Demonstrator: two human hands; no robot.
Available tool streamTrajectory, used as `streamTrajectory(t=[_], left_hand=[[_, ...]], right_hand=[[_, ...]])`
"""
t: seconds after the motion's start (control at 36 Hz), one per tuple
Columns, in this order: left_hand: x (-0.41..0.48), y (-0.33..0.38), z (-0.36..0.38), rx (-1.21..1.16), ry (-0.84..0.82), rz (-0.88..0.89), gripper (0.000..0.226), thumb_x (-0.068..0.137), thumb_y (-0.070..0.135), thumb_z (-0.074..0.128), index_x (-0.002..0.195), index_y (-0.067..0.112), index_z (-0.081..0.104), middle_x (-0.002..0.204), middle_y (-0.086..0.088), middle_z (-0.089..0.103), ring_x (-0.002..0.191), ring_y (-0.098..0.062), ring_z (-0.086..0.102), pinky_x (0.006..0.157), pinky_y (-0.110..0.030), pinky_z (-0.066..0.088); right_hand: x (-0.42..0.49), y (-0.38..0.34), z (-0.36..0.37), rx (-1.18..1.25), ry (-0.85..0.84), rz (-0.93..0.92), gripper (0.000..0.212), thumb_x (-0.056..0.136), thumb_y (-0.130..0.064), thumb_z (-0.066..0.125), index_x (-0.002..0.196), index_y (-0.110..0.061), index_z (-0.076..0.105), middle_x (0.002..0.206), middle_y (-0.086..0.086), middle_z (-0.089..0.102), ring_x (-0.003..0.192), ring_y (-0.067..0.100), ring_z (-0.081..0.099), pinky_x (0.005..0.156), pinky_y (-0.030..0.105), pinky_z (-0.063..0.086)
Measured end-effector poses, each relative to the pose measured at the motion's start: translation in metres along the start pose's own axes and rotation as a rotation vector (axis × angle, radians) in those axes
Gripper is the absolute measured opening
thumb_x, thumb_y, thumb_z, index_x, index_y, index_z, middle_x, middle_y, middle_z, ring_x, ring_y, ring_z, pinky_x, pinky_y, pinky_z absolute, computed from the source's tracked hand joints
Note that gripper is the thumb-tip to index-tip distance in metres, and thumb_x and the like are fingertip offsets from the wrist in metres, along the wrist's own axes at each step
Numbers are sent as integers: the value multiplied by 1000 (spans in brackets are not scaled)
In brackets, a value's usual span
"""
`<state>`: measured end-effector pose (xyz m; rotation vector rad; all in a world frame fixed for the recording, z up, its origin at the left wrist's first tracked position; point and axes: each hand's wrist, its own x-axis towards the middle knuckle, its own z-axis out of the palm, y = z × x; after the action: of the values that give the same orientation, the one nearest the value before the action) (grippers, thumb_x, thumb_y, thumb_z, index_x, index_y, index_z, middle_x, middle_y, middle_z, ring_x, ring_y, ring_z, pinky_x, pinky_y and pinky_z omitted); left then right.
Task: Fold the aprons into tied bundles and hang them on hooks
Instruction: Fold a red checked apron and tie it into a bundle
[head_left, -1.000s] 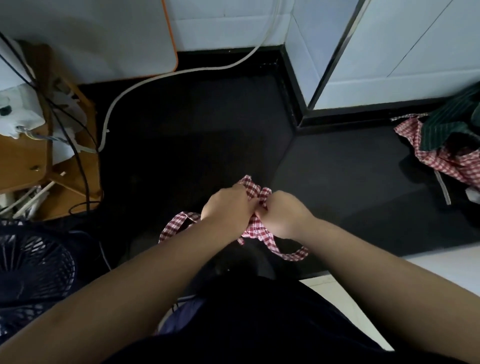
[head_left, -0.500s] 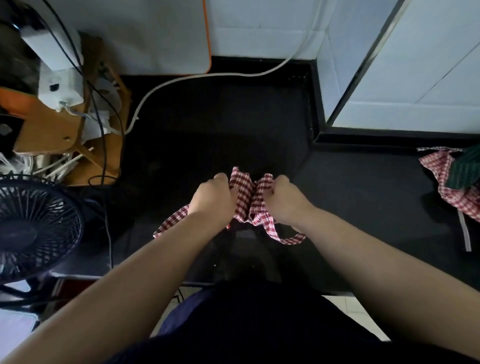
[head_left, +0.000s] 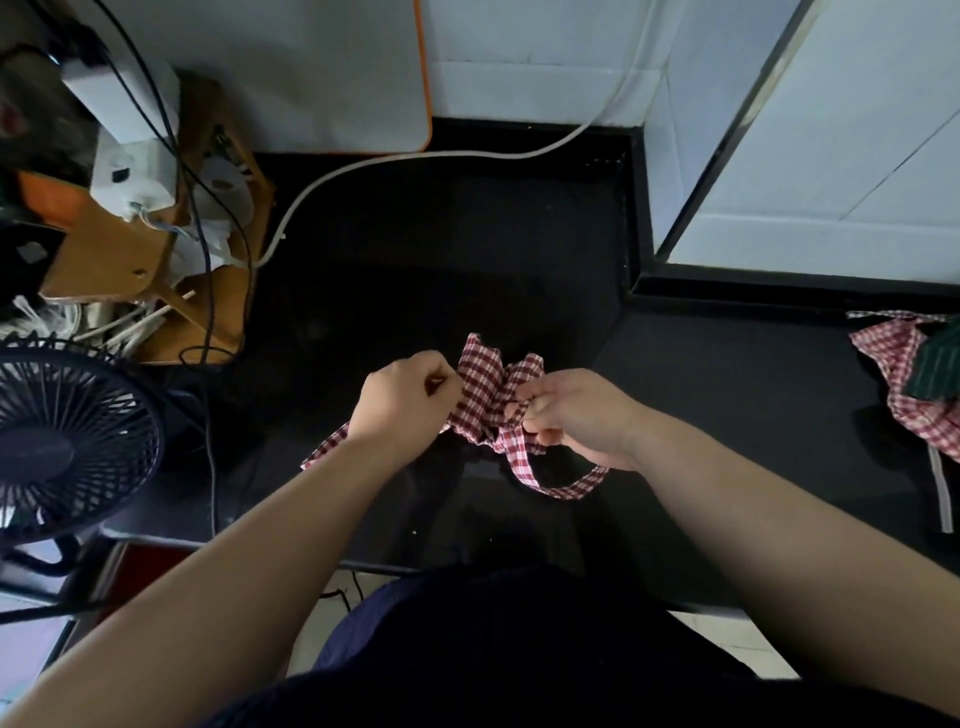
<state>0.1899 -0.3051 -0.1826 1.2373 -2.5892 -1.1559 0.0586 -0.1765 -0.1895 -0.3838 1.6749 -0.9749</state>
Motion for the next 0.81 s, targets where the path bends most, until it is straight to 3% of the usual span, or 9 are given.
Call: streamTrajectory(t=[0.08,0.17,0.25,0.31,0.39,0.47,0.61,0.75,0.81], left_hand=[[2,-3,2,72,53,70,11,91,23,59,85,17,65,82,5,64,72,-8,59,59,-22,48],[1,-4,6,4,113,59,8,90,22,62,85,15,64,78,5,63,70,-9,58,59,-21,45],[-2,-7,11,-94,122,31,8,90,25,64,85,18,64,76,8,62,68,-7,57,56,-16,42],[0,-9,12,-127,113,14,8,91,27,63,87,20,64,78,9,63,69,-4,57,55,-13,38],[3,-9,10,-118,74,11,9,93,29,60,90,20,62,81,8,63,72,-5,57,58,-15,41],[7,-5,6,-93,30,20,11,94,28,59,94,18,62,84,4,64,76,-11,60,65,-25,49],[15,-6,-2,-162,-115,-5,6,88,30,66,94,28,64,83,10,65,76,-4,61,62,-14,44],[21,-13,-9,-279,-323,-30,36,81,15,68,115,27,64,102,9,70,94,-5,67,86,-27,56],[21,-13,-11,-252,-346,22,37,85,14,66,119,29,63,105,13,68,94,2,65,83,-19,53]], right_hand=[[2,0,1,-333,45,-127,23,96,-15,53,116,-11,63,98,3,66,85,12,59,82,31,50],[2,1,2,-447,86,-225,25,100,-25,46,108,-12,66,102,6,70,90,16,65,85,29,51],[4,3,3,-535,151,-321,29,101,-25,43,109,-9,66,90,-3,69,74,1,60,64,6,42],[5,5,6,-590,211,-394,28,100,-24,45,108,-8,67,75,-11,58,63,0,53,56,7,37],[7,12,10,-672,316,-475,27,99,-25,48,112,-11,67,89,-8,50,80,8,53,63,6,35],[12,12,13,-659,352,-488,27,98,-24,49,112,-10,67,95,-6,45,83,6,47,68,2,34],[24,0,7,-609,342,-440,26,99,-23,47,106,-9,67,81,-15,42,75,2,46,65,4,34],[31,-3,7,-560,299,-391,23,99,-25,47,103,-15,67,89,-9,51,90,10,50,70,10,33],[32,-4,9,-468,291,-354,24,99,-25,48,107,-13,67,101,-3,59,97,12,54,82,20,40]])
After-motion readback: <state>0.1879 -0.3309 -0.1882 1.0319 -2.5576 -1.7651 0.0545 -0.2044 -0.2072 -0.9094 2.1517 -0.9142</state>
